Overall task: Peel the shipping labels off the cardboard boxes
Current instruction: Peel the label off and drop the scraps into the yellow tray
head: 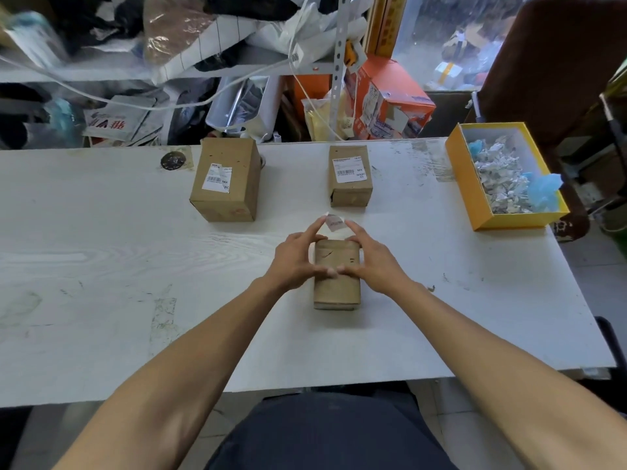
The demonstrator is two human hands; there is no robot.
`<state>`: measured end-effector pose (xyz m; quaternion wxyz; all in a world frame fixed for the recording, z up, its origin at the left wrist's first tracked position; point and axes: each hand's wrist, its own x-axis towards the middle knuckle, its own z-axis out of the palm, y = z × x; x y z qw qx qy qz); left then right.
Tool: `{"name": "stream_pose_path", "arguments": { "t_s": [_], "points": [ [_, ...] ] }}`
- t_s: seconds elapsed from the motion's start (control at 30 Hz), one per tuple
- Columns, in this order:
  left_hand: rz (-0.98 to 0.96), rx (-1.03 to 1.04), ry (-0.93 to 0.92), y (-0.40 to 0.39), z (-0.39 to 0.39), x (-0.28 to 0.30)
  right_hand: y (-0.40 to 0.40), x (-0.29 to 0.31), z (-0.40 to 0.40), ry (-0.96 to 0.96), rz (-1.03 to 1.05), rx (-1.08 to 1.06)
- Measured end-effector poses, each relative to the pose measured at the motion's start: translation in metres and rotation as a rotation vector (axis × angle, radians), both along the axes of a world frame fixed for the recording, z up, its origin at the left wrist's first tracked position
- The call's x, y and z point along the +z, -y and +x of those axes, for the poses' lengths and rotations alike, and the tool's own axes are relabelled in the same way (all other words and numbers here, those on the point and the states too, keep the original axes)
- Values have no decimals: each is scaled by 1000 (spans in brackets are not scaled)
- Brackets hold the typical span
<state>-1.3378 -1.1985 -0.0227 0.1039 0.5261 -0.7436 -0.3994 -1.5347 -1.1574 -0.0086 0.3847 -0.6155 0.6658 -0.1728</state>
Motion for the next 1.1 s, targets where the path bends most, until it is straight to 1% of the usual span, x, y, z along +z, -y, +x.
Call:
{"name": "stream_pose_path", "arguments": {
  "t_s": [0.07, 0.13, 0.2, 0.37, 0.5, 0.6, 0.7, 0.83, 1.0, 1.1],
  "points": [
    [-13, 49, 4, 3, -9, 4, 5, 2, 2, -7, -10, -88],
    [-21, 97, 22, 4, -16, 7, 10, 4, 3, -22, -6, -105],
    [-43, 126, 49, 3, -19, 10, 13, 8, 3, -57, 2, -72],
    [-183, 83, 174, -5, -17, 35, 17, 41, -7, -182, 32, 75],
    [-332, 83, 281, -15, -21, 72, 15, 81, -17, -228, -66, 149],
    [-410, 35, 318, -31, -29, 102, 2, 107, -22, -199, -155, 144],
    [-454, 42, 314, -54, -39, 121, -20, 124, -28, -144, -188, 139],
    [-450, 53, 316, -83, -44, 134, -49, 132, -33, -81, -134, 152],
    [-462, 70, 318, -110, -46, 142, -77, 129, -40, -139, -111, 171],
    [-446, 4, 302, -119, -47, 148, -87, 132, -40, -102, -99, 167]
  ]
}}
